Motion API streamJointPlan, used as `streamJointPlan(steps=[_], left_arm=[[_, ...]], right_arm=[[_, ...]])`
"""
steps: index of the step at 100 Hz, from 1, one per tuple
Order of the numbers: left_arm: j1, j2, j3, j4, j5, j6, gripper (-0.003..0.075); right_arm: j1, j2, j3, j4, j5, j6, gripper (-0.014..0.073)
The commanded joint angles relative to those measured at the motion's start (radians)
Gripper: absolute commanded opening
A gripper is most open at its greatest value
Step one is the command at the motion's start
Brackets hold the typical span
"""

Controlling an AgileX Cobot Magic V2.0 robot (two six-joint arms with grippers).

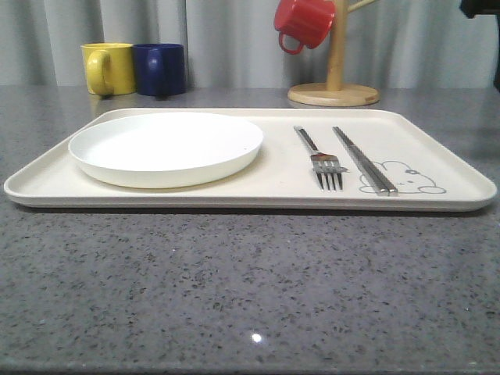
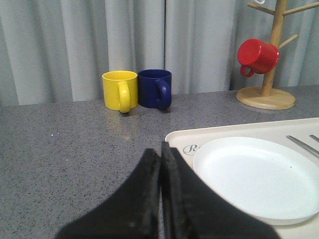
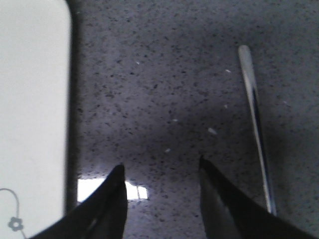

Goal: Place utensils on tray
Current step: 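Move the right gripper down and grasp the silver spoon handle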

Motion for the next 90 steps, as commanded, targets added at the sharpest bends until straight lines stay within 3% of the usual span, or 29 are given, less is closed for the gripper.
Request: streamJointPlan(steps=[1, 39, 90], left_arm=[[-0.008, 0.007, -0.027, -0.005, -0.083, 0.0, -0.0018], [-0.008, 0.007, -0.027, -0.005, -0.083, 0.0, -0.0018], [-0.008, 0.007, -0.027, -0.005, -0.083, 0.0, -0.0018]], right_arm=[[-0.069, -0.044, -0.028, 0.054, -0.025, -0.108, 0.0352], [-0.241, -0.005, -0.028, 0.077, -0.005, -0.237, 0.0352], [-0.244, 0.126, -0.028, 0.106, -0.007, -0.261, 0.0342]])
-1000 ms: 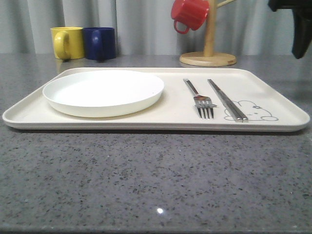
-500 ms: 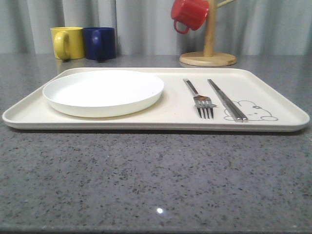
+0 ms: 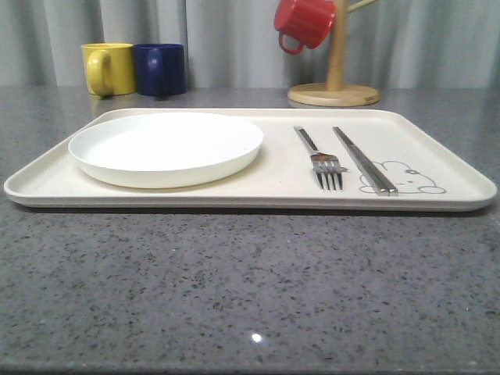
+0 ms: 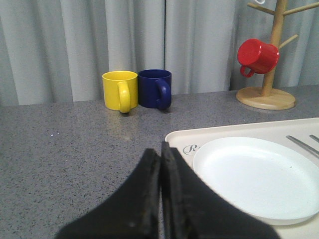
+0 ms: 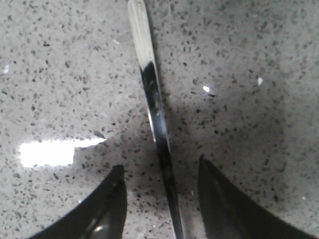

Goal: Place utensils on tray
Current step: 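Move the right gripper down and grasp the silver spoon handle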

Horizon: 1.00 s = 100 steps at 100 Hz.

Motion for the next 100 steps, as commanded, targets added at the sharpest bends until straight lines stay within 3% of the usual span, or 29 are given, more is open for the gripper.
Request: streamJointPlan(steps=[1, 45, 78, 100], left_arm=[[-0.008, 0.007, -0.027, -0.005, -0.083, 0.0, -0.0018], [-0.008, 0.007, -0.027, -0.005, -0.083, 0.0, -0.0018], [-0.008, 0.007, -0.027, -0.005, -0.083, 0.0, -0.0018], [-0.008, 0.007, -0.027, -0.005, -0.083, 0.0, -0.0018]], right_arm=[[-0.007, -0.036, -0.028, 0.005, -0.028, -0.016, 0.0338], [-0.007, -0.029, -0.028, 0.012, -0.022, -0.016, -0.0021], [0.007, -0.133, -0.029, 0.097, 0.002, 0.024, -0.0027], [0.143, -0.277, -0.029, 0.081, 0.018, 0.172, -0.0027]])
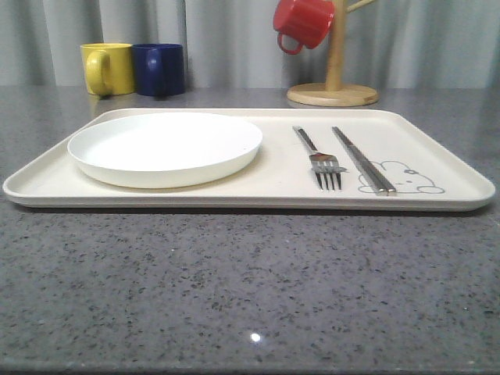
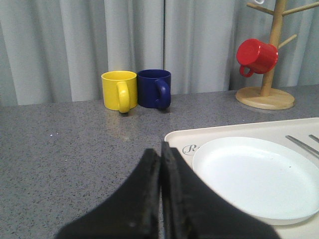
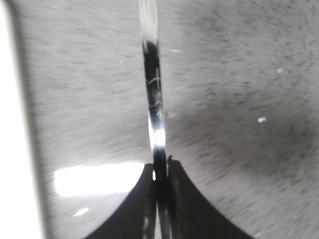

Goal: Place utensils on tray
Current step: 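Move the right gripper down and grasp the silver spoon handle, then carry the spoon onto the tray beside the chopsticks with the right gripper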

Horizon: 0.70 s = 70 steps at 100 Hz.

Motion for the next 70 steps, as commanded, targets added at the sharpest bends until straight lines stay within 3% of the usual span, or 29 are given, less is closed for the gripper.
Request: streamJointPlan(steps=[1, 38, 70], left_arm=[[-0.008, 0.007, -0.027, -0.005, -0.083, 0.0, -0.0018], [-0.008, 0.007, -0.027, -0.005, -0.083, 0.0, -0.0018], [-0.008, 0.007, -0.027, -0.005, -0.083, 0.0, -0.0018]], right_arm=[[0.064, -0.083, -0.029, 0.004, -0.027, 0.057, -0.0027], [0.406, -0.023, -0.029, -0.22, -0.088, 0.407, -0.0027], [0.438, 0.09, -0.029, -0.208, -0.166, 0.452, -0.0027]])
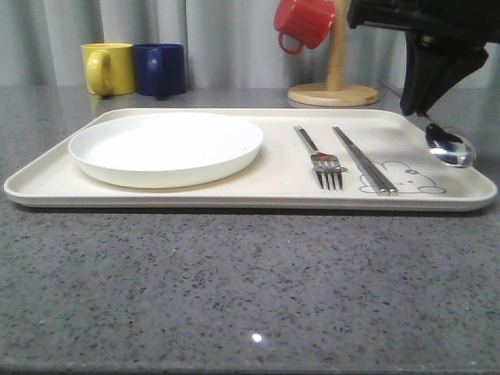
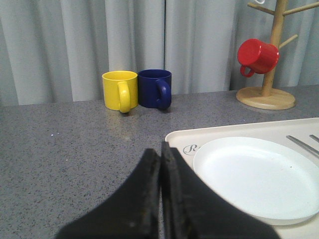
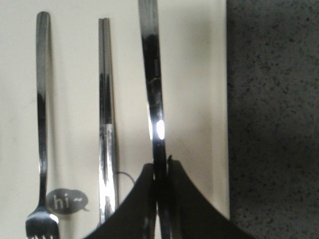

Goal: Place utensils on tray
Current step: 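Carry the spoon onto the tray beside the chopsticks with the right gripper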

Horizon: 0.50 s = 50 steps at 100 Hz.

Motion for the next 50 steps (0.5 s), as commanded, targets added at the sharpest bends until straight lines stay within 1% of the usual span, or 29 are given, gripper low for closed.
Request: streamJointPlan(steps=[1, 35, 42, 50], left_arm=[[-0.008, 0.007, -0.027, -0.005, -0.083, 0.0, -0.0018], [-0.008, 0.007, -0.027, -0.005, -0.081, 0.0, -0.0018], [-0.008, 0.007, -0.027, -0.005, -0.081, 0.0, -0.0018], [-0.008, 0.007, -0.027, -0.005, -0.081, 0.0, -0.0018]], right_arm=[[0.0, -0.014, -0.029, -0.015, -0.046, 0.006, -0.0027], [0.0, 0.04, -0.029, -0.015, -0.045, 0.006, -0.002], [0.0, 0.041, -0.029, -0.015, -0.045, 0.006, 0.001], [0.0, 0.041, -0.029, -0.015, -0.045, 0.006, 0.0085]])
